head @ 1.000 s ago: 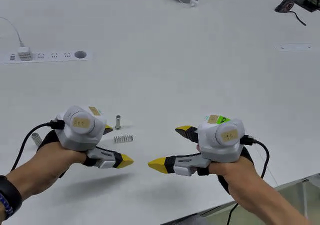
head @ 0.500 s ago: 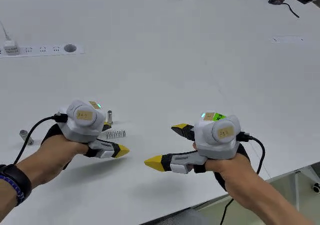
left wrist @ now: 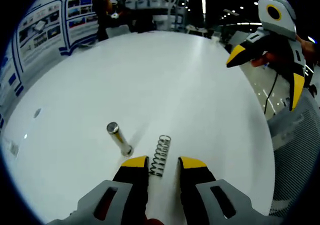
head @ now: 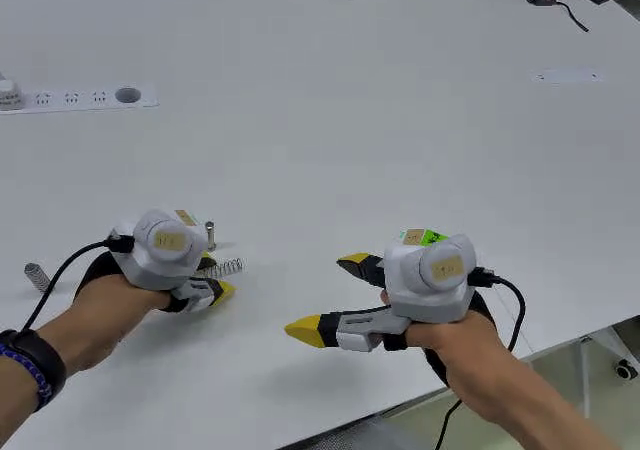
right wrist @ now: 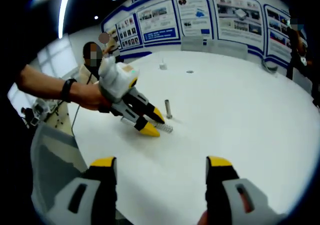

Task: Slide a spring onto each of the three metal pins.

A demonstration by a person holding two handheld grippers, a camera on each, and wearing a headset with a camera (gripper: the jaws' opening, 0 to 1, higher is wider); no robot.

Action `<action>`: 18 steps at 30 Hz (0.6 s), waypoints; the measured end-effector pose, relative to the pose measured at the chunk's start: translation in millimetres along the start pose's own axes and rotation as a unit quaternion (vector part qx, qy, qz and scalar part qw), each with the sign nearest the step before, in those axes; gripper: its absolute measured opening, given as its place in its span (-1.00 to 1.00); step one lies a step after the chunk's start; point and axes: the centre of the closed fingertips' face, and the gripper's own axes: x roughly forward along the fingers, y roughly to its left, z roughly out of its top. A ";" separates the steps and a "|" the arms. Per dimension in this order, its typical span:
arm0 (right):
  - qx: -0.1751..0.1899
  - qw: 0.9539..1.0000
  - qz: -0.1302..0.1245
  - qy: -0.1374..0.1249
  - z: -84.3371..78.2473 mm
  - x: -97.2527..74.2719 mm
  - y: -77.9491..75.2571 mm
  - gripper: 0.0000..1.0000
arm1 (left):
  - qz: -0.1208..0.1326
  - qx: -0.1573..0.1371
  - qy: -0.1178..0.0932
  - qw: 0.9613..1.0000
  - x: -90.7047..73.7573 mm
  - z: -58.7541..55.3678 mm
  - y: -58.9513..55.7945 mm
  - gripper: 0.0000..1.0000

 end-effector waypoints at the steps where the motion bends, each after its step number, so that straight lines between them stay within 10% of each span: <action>1: 0.000 1.000 0.000 0.001 -0.6 -0.3 -0.4 0.48 | 0.003 0.000 0.000 1.000 -0.2 0.4 0.9 -0.54; 18: 0.007 1.000 0.004 0.003 -2.1 -1.0 6.3 0.46 | 0.002 -0.056 -0.013 0.998 -24.4 -16.1 -17.2 -0.80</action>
